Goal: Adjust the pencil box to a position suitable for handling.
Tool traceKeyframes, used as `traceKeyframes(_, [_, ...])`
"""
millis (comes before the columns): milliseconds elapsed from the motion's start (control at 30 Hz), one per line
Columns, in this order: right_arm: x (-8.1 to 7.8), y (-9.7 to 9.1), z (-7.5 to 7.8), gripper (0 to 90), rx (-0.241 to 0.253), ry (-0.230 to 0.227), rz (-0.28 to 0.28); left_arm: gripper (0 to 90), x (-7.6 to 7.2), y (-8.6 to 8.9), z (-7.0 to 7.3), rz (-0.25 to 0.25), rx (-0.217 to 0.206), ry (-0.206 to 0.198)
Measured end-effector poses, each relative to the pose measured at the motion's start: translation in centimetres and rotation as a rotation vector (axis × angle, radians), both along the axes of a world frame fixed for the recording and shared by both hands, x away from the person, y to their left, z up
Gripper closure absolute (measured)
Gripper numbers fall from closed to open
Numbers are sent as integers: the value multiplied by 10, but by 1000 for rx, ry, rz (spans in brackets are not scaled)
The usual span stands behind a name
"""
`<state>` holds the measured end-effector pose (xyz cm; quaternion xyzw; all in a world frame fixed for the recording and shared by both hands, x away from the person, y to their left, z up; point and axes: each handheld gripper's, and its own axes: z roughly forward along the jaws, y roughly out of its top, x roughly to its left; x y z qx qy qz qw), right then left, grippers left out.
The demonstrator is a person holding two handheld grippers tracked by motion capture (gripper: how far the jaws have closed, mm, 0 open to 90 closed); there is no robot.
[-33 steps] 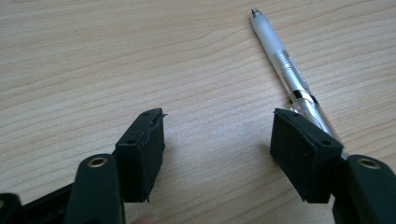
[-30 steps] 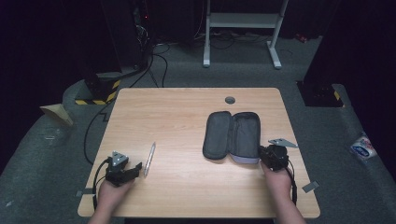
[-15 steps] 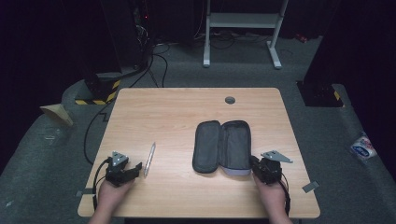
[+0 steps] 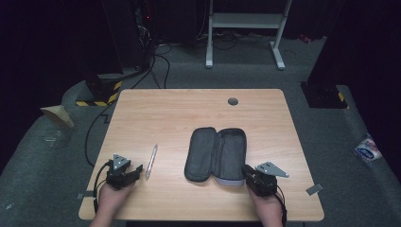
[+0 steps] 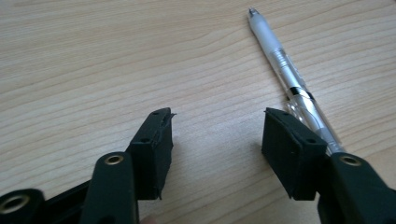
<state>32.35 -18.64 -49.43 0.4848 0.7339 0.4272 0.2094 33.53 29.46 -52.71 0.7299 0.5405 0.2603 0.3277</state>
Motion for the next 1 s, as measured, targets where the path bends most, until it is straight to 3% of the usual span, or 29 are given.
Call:
traceKeyframes(100, [-3,-2,4,698,11,-13,16,449,-1,1,3,17,-20,-8])
traceKeyframes(233, [-8,-13,13,666,43,-46,-2,474,-6,-5,12,15,-34,-52])
traceKeyframes(367, [-11,-28,16,702,19,-78,-57,503,-12,-21,22,-44,-64,-67])
traceKeyframes(467, [-7,-38,8,743,-7,-37,-84,534,-18,-45,27,-121,-72,-65])
traceKeyframes(567, [-2,-40,-2,759,-21,4,-89,549,-26,-77,28,-218,-46,-53])
traceKeyframes(767, [-1,-28,-8,770,-37,38,-37,542,-36,-121,24,-345,-25,-20])
traceKeyframes(833, [-3,-22,-10,771,-42,46,-13,532,-37,-128,22,-362,-9,-12])
traceKeyframes(1000, [-7,-8,-14,774,-57,60,36,532,-36,-125,21,-357,-32,1])
